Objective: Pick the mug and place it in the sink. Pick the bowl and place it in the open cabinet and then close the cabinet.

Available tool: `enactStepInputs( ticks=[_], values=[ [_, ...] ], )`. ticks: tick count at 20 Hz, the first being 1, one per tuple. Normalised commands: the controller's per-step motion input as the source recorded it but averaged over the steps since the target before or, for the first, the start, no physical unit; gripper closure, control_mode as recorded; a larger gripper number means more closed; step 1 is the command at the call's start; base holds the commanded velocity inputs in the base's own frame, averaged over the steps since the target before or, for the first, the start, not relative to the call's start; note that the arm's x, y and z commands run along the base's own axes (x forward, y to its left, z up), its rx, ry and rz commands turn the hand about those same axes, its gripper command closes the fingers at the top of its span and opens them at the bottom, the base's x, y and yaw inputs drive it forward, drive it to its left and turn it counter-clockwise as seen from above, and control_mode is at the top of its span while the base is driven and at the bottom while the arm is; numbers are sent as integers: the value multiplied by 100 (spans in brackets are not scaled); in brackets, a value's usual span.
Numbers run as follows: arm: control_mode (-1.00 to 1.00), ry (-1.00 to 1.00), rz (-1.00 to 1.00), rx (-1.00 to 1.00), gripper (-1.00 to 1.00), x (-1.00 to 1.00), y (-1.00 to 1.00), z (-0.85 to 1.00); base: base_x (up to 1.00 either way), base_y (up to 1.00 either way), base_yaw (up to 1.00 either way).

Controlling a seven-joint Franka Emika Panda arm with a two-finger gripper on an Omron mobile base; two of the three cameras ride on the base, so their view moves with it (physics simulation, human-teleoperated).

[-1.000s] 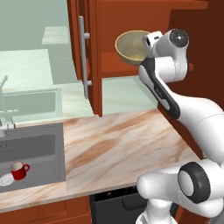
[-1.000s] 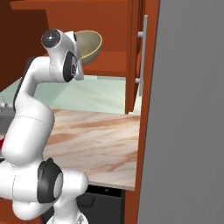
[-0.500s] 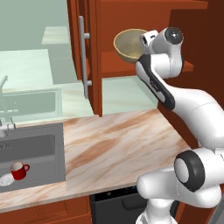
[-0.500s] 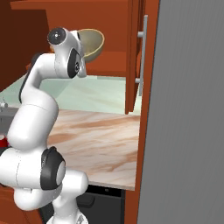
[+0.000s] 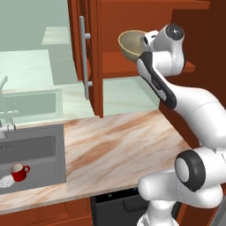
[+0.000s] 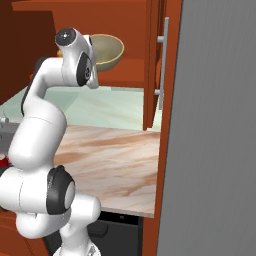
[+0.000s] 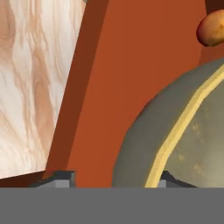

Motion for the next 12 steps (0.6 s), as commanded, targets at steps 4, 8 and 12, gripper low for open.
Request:
enactStepInputs(
  ticks=[4,8,12],
  values=[
    [-100,-7,0,-1,-100,0,0,4,0,0,0],
    [-100,-23,2,-6,-100,0,0,24,0,0,0],
    [-100,-21,2,-3,-100,-4,0,19,0,0,0]
  ],
)
